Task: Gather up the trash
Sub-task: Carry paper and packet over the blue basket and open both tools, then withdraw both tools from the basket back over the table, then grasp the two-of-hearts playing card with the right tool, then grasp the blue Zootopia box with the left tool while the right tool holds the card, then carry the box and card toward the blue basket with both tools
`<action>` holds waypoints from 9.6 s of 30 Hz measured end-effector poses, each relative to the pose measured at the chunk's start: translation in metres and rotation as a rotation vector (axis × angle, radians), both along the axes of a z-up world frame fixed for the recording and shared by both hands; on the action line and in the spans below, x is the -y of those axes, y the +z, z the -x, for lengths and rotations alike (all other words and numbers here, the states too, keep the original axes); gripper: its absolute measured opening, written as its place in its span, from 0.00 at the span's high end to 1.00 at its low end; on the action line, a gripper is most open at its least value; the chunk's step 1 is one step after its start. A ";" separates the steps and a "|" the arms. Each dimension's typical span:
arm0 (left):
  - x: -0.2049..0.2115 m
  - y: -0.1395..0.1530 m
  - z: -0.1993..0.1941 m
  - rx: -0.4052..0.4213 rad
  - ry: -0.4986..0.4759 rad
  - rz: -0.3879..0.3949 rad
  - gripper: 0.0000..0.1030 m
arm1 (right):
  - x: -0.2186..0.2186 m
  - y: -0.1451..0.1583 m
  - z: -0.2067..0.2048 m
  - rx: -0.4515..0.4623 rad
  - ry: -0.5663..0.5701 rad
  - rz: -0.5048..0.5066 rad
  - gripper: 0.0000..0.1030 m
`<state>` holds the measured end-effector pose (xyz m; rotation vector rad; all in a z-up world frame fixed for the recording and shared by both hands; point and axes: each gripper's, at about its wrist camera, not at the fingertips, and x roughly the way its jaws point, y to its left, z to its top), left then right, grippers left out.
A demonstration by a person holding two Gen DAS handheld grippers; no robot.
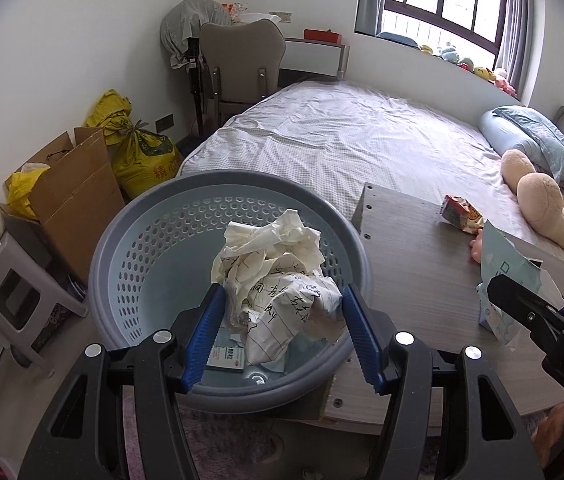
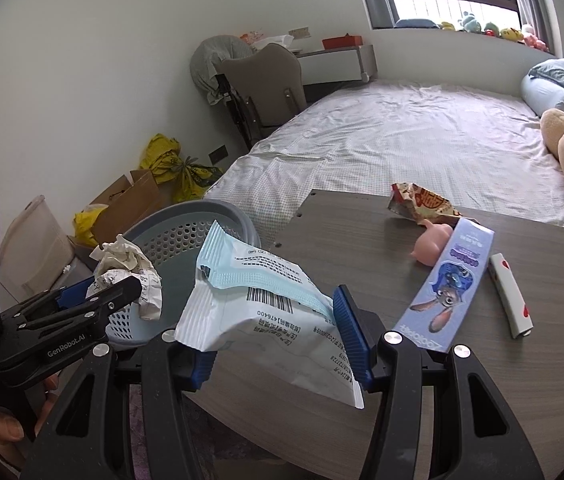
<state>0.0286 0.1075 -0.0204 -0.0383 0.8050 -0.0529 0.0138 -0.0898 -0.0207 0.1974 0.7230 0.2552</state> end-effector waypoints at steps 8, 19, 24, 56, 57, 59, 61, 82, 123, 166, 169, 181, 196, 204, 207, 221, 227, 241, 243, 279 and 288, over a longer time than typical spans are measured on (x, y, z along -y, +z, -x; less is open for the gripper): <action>-0.036 -0.005 -0.022 -0.014 0.060 -0.019 0.43 | -0.039 0.001 -0.033 0.002 0.070 0.016 0.49; -0.069 -0.012 -0.042 -0.029 0.096 -0.037 0.43 | -0.083 -0.010 -0.069 -0.032 0.140 0.039 0.49; -0.076 -0.015 -0.052 -0.037 0.102 -0.038 0.43 | -0.094 -0.013 -0.079 -0.042 0.157 0.038 0.49; -0.093 -0.016 -0.059 -0.053 0.145 -0.044 0.38 | -0.108 -0.005 -0.090 -0.017 0.175 0.046 0.42; -0.094 -0.016 -0.058 -0.051 0.146 -0.044 0.38 | -0.108 -0.005 -0.089 -0.017 0.174 0.047 0.42; -0.094 -0.015 -0.057 -0.049 0.149 -0.046 0.38 | -0.108 -0.005 -0.087 -0.016 0.174 0.047 0.42; -0.093 -0.014 -0.054 -0.045 0.153 -0.051 0.38 | -0.107 -0.005 -0.086 -0.015 0.172 0.048 0.41; -0.084 -0.001 -0.025 0.005 0.190 -0.092 0.30 | -0.095 -0.001 -0.053 -0.003 0.143 0.077 0.31; 0.109 0.016 0.026 0.058 -0.150 -0.171 0.22 | 0.113 -0.015 0.050 -0.002 -0.256 0.048 0.12; 0.221 -0.027 -0.043 -0.026 -0.323 -0.178 0.22 | 0.188 -0.066 -0.014 -0.225 -0.352 0.090 0.12; 0.220 -0.027 -0.043 -0.024 -0.324 -0.178 0.22 | 0.186 -0.067 -0.020 -0.225 -0.350 0.111 0.12; 0.222 -0.025 -0.040 -0.027 -0.330 -0.162 0.22 | 0.176 -0.073 -0.033 -0.229 -0.323 0.196 0.37; 0.238 -0.022 -0.028 -0.044 -0.378 -0.161 0.22 | 0.191 -0.066 -0.019 -0.182 -0.335 0.086 0.75; 0.265 -0.029 -0.026 -0.076 -0.449 -0.165 0.22 | 0.220 -0.062 0.011 -0.168 -0.411 0.021 0.75; 0.271 -0.035 -0.033 -0.108 -0.466 -0.158 0.22 | 0.229 -0.063 0.021 -0.164 -0.432 0.003 0.75; 0.287 -0.065 -0.060 -0.172 -0.448 -0.194 0.23 | 0.235 -0.061 0.035 -0.133 -0.434 -0.040 0.75; 0.293 -0.069 -0.058 -0.183 -0.470 -0.196 0.49 | 0.236 -0.061 0.035 -0.133 -0.432 -0.040 0.75; 0.275 -0.057 -0.015 -0.186 -0.504 -0.144 0.59 | 0.224 -0.058 0.044 -0.148 -0.414 -0.029 0.75; 0.271 -0.054 -0.007 -0.178 -0.509 -0.139 0.59 | 0.219 -0.056 0.048 -0.150 -0.411 -0.023 0.75; 0.029 0.004 0.001 0.030 -0.138 -0.030 0.58 | -0.001 -0.001 -0.010 -0.082 -0.039 0.063 0.75; -0.027 -0.014 -0.017 -0.028 -0.031 -0.018 0.59 | -0.058 -0.009 -0.045 -0.107 0.085 0.067 0.75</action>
